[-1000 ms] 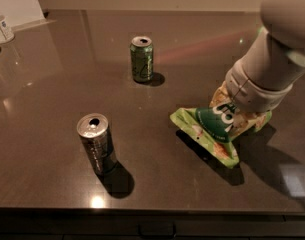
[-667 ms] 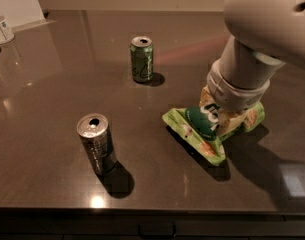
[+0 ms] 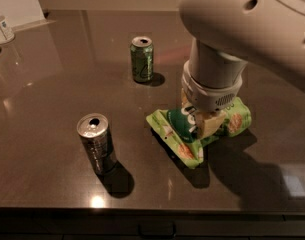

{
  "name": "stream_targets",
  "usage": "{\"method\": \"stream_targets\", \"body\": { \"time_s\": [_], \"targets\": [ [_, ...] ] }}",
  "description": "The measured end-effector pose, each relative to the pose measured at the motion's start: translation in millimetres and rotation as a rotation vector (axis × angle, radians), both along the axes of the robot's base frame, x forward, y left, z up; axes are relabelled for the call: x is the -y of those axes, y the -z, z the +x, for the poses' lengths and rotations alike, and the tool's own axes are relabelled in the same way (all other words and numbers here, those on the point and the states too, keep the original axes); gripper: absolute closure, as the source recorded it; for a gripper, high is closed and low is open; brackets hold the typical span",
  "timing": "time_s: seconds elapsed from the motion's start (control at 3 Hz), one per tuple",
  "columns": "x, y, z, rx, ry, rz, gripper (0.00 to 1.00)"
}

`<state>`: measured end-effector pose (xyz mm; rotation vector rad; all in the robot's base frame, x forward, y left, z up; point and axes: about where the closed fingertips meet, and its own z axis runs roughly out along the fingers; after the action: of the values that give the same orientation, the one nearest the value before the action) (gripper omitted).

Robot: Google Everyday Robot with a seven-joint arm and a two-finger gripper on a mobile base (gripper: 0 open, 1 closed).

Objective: Move green rice chip bag near redbull can

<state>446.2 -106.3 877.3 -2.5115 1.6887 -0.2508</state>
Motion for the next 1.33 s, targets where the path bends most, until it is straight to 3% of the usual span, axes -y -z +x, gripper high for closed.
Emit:
{"method": "stream_targets", "body": {
  "time_s": [0.67,1.33],
  "targets": [
    [-30.2,-12.1,-21.1,-0.028,0.007,0.007,1.0],
    [-52.7,-6.1,-24.5,-0.036,0.011,0.017,0.59]
  ]
}}
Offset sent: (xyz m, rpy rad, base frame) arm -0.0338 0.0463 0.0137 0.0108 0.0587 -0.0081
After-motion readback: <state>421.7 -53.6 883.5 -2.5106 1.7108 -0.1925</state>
